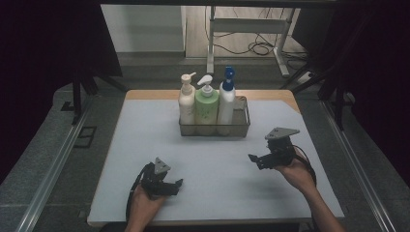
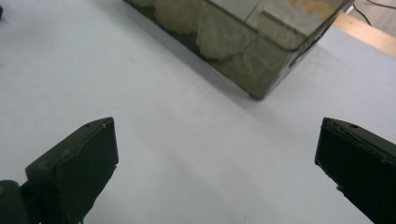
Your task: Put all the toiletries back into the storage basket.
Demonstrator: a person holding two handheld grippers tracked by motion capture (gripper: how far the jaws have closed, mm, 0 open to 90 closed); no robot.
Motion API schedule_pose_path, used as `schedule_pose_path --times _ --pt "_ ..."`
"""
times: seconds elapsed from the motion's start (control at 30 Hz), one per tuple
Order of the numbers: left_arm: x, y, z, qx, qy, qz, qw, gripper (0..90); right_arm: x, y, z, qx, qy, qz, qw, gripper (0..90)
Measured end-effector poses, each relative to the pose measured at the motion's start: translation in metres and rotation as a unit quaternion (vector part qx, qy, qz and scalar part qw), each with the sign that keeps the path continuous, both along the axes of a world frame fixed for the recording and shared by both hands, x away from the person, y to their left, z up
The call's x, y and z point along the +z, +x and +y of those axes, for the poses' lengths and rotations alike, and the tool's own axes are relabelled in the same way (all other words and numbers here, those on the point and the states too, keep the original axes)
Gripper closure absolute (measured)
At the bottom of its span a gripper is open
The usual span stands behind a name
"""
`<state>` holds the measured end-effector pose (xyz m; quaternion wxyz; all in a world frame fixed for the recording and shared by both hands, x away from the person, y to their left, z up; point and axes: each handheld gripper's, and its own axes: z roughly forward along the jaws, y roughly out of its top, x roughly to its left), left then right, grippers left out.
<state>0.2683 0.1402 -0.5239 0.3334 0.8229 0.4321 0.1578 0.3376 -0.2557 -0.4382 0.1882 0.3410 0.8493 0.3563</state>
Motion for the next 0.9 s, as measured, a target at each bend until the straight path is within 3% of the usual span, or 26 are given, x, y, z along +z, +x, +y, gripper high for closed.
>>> schedule_pose_path --times 0.43,0.9 --pt "0.0 0.0 0.0 0.001 -0.001 0.001 1.0 12.2 -0.028 -0.025 -0.02 -0.014 0.007 0.016 0.9998 0.0" --pt "0.0 0.0 0.0 0.001 -0.001 0.0 1.0 12.2 -0.067 -0.039 -0.033 -0.022 0.004 0.036 0.9991 0.0"
